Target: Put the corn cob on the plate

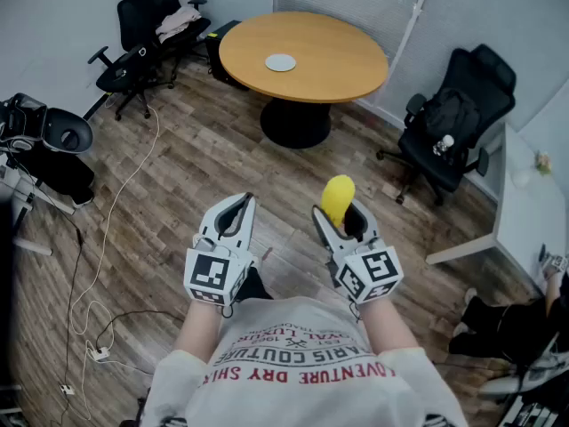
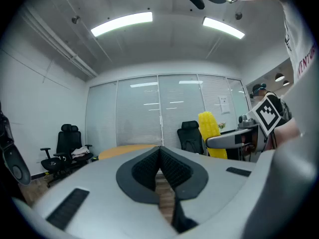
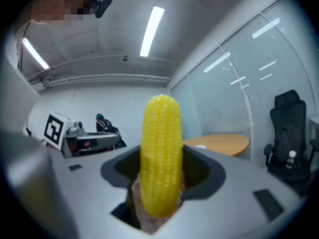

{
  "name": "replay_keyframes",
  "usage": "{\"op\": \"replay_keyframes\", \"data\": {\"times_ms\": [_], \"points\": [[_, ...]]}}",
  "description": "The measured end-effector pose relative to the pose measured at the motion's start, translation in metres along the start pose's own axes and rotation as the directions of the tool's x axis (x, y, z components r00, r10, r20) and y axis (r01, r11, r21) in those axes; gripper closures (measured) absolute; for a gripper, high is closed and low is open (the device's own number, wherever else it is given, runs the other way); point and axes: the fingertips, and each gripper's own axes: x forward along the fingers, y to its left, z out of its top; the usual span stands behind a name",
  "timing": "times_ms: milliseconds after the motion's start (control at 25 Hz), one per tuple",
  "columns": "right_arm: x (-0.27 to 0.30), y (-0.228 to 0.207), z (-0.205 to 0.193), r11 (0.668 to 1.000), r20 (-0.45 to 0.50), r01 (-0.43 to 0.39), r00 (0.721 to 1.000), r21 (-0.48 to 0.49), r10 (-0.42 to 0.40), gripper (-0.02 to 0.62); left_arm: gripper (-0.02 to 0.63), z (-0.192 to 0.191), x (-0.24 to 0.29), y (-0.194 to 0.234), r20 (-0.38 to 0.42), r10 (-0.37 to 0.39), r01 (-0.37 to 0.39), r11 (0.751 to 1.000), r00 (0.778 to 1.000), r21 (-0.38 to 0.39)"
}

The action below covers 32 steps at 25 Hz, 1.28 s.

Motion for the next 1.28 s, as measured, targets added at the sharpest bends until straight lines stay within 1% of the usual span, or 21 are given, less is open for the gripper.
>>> {"op": "replay_keyframes", "data": {"times_ms": [200, 440, 640, 760, 920, 1080, 1280], "points": [[0.004, 0.000, -0.004, 1.000, 0.000, -0.008, 1.000, 0.003, 0.008, 0.333, 0.572, -0.003, 0.000, 0.001, -0.003, 0.000, 0.000, 1.000, 1.000, -0.001], [0.005, 0.005, -0.010, 1.000, -0.017, -0.013, 1.000, 0.012, 0.013, 0.333, 0.572, -0.010, -0.001, 0.003, 0.002, -0.006, 0.006, 1.000, 1.000, -0.028], [0.014, 0.008, -0.011, 1.000, -0.040, -0.018, 0.999, -0.007, 0.018, 0.333, 0.572, -0.016, 0.007, 0.012, -0.007, -0.020, 0.020, 0.999, 1.000, -0.043], [0.027, 0.005, -0.014, 1.000, -0.052, -0.011, 0.999, 0.004, 0.011, 0.333, 0.572, -0.020, 0.015, 0.022, -0.012, -0.036, 0.036, 0.998, 0.999, -0.053], [0.057, -0.002, -0.011, 1.000, -0.054, -0.006, 0.998, 0.007, 0.007, 0.333, 0.572, -0.023, 0.035, 0.048, -0.015, -0.046, 0.045, 0.997, 0.999, -0.067], [0.100, 0.000, -0.002, 1.000, -0.045, 0.013, 0.999, -0.001, -0.013, 0.333, 0.572, -0.022, 0.055, 0.090, -0.001, -0.065, 0.065, 0.995, 0.998, -0.076], [0.162, -0.005, 0.011, 0.999, -0.034, 0.042, 0.999, -0.004, -0.042, 0.333, 0.572, -0.016, 0.092, 0.143, 0.012, -0.124, 0.124, 0.991, 0.992, -0.053]]}}
